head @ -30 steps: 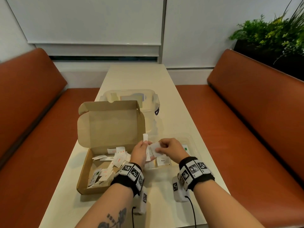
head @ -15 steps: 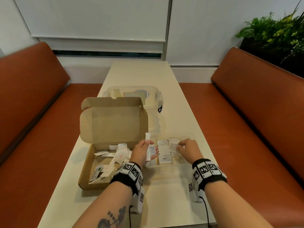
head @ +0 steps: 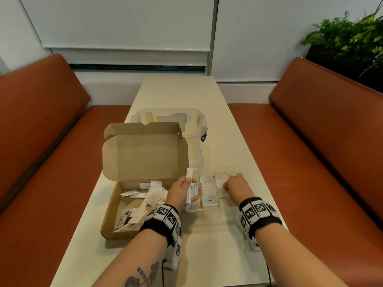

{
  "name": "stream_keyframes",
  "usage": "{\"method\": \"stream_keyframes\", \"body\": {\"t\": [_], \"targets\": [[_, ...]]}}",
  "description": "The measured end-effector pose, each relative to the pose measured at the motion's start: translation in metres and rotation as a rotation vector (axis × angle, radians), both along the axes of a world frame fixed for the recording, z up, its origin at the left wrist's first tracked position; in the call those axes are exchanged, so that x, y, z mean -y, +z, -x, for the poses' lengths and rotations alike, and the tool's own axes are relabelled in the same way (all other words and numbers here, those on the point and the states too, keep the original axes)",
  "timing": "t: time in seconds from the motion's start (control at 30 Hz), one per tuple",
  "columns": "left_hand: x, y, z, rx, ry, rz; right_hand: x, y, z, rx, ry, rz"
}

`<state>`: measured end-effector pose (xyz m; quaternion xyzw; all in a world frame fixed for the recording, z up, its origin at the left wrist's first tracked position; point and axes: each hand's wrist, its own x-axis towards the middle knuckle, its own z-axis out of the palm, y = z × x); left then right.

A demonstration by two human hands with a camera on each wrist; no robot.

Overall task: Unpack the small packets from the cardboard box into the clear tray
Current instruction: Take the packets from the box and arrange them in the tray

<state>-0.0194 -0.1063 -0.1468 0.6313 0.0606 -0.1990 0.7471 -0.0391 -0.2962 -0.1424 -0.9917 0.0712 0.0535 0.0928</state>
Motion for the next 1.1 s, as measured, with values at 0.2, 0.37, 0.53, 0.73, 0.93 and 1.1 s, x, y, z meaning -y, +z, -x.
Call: {"method": "stream_keyframes", "body": {"t": [0.2, 0.37, 0.53, 0.73, 0.93, 1.1], "targets": [[0.0, -0.001, -0.001, 0.008, -0.01, -0.005, -0.001, -0.009, 0.005, 0.115, 0.0, -0.098], [0.0, -0.002, -0.001, 0.012, -0.02, -0.005, 0.0, -0.015, 0.004, 0.167, -0.065, -0.22], [0.0, -0.001, -0.001, 0.009, -0.049, -0.025, -0.001, -0.017, 0.003, 0.148, -0.076, -0.201], [0.0, 0.002, 0.0, 0.007, -0.119, -0.007, -0.028, 0.003, 0.0, 0.291, -0.097, -0.612], [0.003, 0.003, 0.002, -0.018, -0.113, 0.062, -0.042, 0.016, 0.0, 0.193, -0.106, -0.89], [0.0, 0.003, 0.002, -0.065, -0.058, 0.013, -0.035, 0.023, 0.004, 0.248, -0.21, -1.038]]}}
